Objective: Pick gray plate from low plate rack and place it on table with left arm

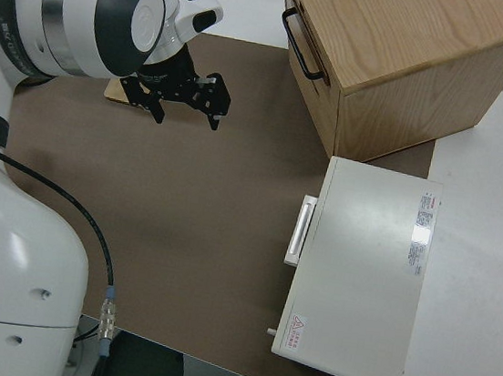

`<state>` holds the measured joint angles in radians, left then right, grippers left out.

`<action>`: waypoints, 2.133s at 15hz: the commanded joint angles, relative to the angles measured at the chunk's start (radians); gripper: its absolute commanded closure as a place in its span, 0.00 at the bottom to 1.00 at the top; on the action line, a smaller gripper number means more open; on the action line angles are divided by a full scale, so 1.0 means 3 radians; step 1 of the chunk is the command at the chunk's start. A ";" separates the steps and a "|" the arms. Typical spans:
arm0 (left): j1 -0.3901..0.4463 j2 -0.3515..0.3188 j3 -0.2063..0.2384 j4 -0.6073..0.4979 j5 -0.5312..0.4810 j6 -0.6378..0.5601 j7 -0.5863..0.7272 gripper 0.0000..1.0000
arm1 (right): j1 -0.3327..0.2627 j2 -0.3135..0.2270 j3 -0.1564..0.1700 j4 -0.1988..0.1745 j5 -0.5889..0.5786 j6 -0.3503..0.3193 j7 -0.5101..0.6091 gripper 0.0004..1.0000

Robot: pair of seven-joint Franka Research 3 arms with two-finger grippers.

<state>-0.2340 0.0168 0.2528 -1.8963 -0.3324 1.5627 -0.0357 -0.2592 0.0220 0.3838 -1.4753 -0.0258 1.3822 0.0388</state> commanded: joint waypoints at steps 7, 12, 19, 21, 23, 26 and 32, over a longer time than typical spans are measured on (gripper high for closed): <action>-0.0176 0.0205 0.0037 -0.0255 -0.0063 0.0512 0.0027 1.00 | -0.0077 -0.0007 0.0071 0.0024 -0.0016 -0.0036 0.0039 0.02; -0.0186 0.0256 0.0037 -0.0311 -0.0048 0.0594 0.0032 1.00 | -0.0077 -0.0007 0.0071 0.0024 -0.0016 -0.0036 0.0039 0.02; -0.0212 0.0251 0.0042 -0.0439 -0.0007 0.0733 0.0032 0.20 | -0.0077 -0.0007 0.0065 0.0024 -0.0021 -0.0036 0.0039 0.02; -0.0212 0.0246 0.0042 -0.0434 0.0004 0.0727 0.0027 0.01 | -0.0077 -0.0007 0.0071 0.0024 -0.0021 -0.0036 0.0039 0.02; -0.0212 0.0225 0.0042 -0.0424 0.0181 0.0677 0.0027 0.01 | -0.0077 -0.0007 0.0071 0.0024 -0.0021 -0.0036 0.0039 0.02; -0.0212 0.0185 0.0042 -0.0398 0.0407 0.0626 0.0022 0.01 | -0.0077 -0.0007 0.0071 0.0019 -0.0016 -0.0041 0.0039 0.02; -0.0166 0.0032 0.0098 0.0132 0.0708 0.0268 -0.0003 0.00 | -0.0077 -0.0007 0.0071 0.0024 -0.0021 -0.0036 0.0039 0.02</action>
<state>-0.2819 0.0641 0.2661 -1.9516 -0.1768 1.7176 -0.0317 -0.2592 0.0220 0.3838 -1.4753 -0.0258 1.3822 0.0388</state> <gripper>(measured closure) 0.004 0.013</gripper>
